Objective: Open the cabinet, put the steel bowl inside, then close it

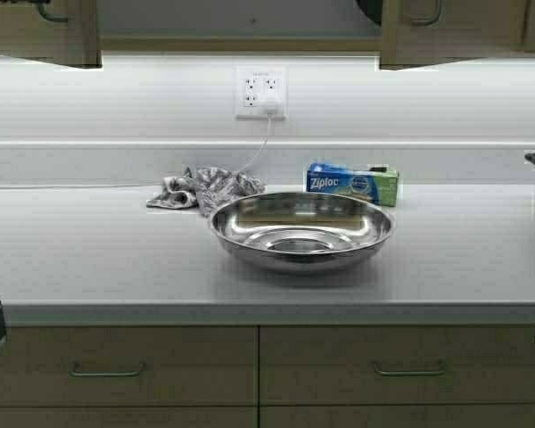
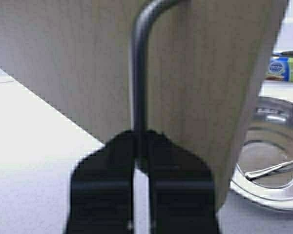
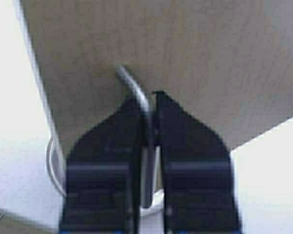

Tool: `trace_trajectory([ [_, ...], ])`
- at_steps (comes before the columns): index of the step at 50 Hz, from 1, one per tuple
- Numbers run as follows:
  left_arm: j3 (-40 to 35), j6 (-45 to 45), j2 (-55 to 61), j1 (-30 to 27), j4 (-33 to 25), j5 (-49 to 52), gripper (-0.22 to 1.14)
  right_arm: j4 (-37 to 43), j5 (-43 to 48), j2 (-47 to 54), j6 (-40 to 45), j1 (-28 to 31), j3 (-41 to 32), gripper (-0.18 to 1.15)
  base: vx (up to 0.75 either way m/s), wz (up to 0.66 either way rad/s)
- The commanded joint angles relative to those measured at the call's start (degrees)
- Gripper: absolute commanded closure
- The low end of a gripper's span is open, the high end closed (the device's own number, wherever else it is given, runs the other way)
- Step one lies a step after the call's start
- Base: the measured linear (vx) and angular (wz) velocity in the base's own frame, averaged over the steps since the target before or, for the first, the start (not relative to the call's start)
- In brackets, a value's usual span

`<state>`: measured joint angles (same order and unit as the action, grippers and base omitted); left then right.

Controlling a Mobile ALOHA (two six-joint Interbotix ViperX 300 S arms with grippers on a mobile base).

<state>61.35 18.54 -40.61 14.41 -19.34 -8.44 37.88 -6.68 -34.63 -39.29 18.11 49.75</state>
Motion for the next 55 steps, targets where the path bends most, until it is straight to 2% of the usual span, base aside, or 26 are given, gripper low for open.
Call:
trace_trajectory([
  [1, -0.9, -0.3, -0.8, 0.0, 0.4, 2.6, 0.05, -0.7, -5.4, -0.6, 1.8, -2.9, 1.0, -0.11, -0.07, -0.04],
  [3, -0.4, -0.5, -1.4, 0.0, 0.3, 4.4, -0.11, -1.6, -7.5, -1.6, 2.1, -4.7, 1.5, -0.09, -0.08, -0.05],
  [5, 0.1, -0.6, -2.5, 0.0, 0.3, 6.6, -0.17, -3.0, -9.9, -2.5, 2.3, -5.9, 1.8, -0.05, -0.08, -0.05],
  [11, 1.1, -0.5, -5.4, 0.0, 0.4, 11.6, -0.06, -7.6, -16.7, -5.7, 2.9, -8.7, 1.6, -0.05, -0.08, 0.00],
  [19, 1.8, 0.4, -8.9, 0.0, 0.5, 17.8, 0.03, -10.4, -22.8, -10.5, 6.3, -8.9, 1.2, -0.01, -0.10, 0.04],
  [22, 1.5, 0.3, -9.3, 0.8, 0.4, 19.4, 0.17, -9.7, -24.1, -11.2, 7.4, -8.0, 0.7, 0.05, -0.10, 0.04],
  [25, 1.1, 0.3, -9.1, 3.4, 0.3, 19.6, 0.43, -7.9, -24.4, -10.7, 8.2, -5.2, 0.2, 0.18, -0.09, 0.04],
  [30, -0.6, 0.2, -7.6, 9.3, 0.4, 16.5, 0.96, -6.4, -22.3, -8.8, 8.5, 1.3, -1.1, 0.54, -0.08, 0.05],
  [32, -1.5, -0.1, -6.4, 11.4, 0.4, 13.8, 1.06, -6.2, -20.1, -7.8, 8.8, 3.8, -1.4, 0.72, -0.08, 0.06],
  [35, -3.0, -0.2, -3.6, 14.4, 0.3, 9.6, 1.00, -6.2, -15.4, -5.8, 8.9, 7.5, -1.5, 0.96, -0.08, 0.06],
  [37, -4.2, -0.1, -1.1, 15.7, 0.4, 6.9, 0.92, -6.3, -11.3, -4.2, 8.9, 9.1, -1.8, 1.04, -0.08, 0.06],
  [40, -6.9, 0.0, 3.6, 16.6, 0.4, 3.8, 0.83, -6.3, -4.1, -0.8, 9.0, 10.2, -2.3, 0.97, -0.08, 0.05],
  [44, -12.1, 0.0, 11.4, 16.7, 0.4, 0.4, 0.86, -6.3, 3.0, 4.0, 9.1, 10.1, -4.0, 0.87, -0.08, 0.04],
  [49, -20.3, -0.1, 22.9, 16.3, 0.4, -4.8, 0.89, -6.5, 8.8, 9.1, 9.2, 8.5, -6.5, 0.90, -0.08, 0.04],
  [55, -28.1, -0.2, 33.0, 13.1, 0.4, -7.6, 0.89, -6.5, 9.4, 12.8, 9.3, 1.7, -8.3, 0.91, -0.08, 0.03],
])
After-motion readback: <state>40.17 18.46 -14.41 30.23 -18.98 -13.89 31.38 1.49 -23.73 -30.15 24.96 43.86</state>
